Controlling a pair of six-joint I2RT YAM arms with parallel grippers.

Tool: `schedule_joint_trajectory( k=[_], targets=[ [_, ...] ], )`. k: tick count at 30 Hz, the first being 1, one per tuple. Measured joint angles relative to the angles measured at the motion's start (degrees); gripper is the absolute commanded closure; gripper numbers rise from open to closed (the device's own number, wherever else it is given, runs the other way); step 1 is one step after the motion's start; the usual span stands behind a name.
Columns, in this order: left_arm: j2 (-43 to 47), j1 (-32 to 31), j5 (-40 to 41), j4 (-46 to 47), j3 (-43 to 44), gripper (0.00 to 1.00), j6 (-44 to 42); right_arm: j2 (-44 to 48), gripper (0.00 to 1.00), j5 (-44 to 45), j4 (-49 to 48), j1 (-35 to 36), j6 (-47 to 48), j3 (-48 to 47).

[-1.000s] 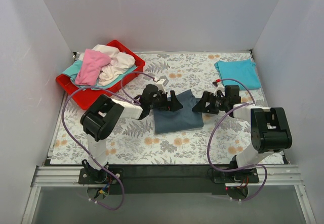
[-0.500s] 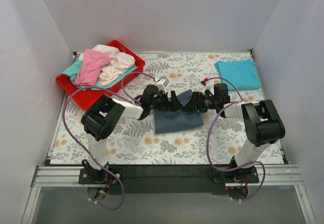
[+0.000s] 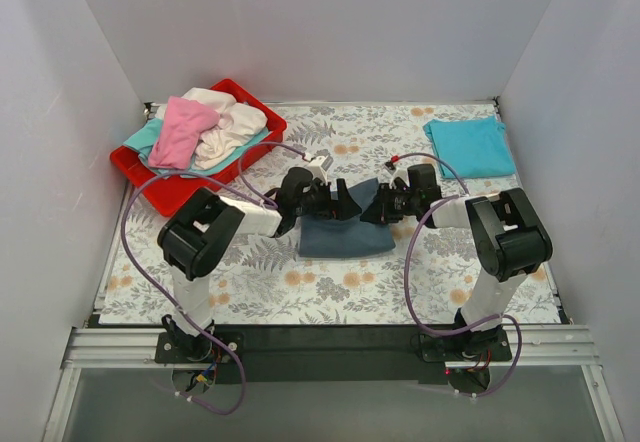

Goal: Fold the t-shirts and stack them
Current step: Neatly place the folded tshirt to the corner

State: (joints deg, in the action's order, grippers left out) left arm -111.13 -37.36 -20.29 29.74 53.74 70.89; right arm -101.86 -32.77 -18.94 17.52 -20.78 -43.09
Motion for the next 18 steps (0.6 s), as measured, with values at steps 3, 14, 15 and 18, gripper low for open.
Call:
schedule_joint_trajectory(
  k=[3, 14, 15, 18],
  targets=[
    [2.2, -0.1, 0.5, -1.7, -0.7, 0.22, -0.5, 0.1, 0.99, 2.4, 4.7, 0.6, 1.5, -2.6],
    [19.6, 3.2, 5.5, -7.2, -4.0, 0.21, -3.5, -3.5, 0.99, 17.9, 28.1, -2.1, 14.8, -25.4],
    [19.9, 3.9, 5.7, -7.4, -4.6, 0.21, -3.6, -4.8, 0.99, 19.1, 29.5, -2.7, 16.0, -28.5],
    [19.8, 5.7, 6.3, -9.0, -5.8, 0.21, -3.7, -8.7, 0.99, 22.2, 34.3, -4.6, 20.4, -37.6]
  ],
)
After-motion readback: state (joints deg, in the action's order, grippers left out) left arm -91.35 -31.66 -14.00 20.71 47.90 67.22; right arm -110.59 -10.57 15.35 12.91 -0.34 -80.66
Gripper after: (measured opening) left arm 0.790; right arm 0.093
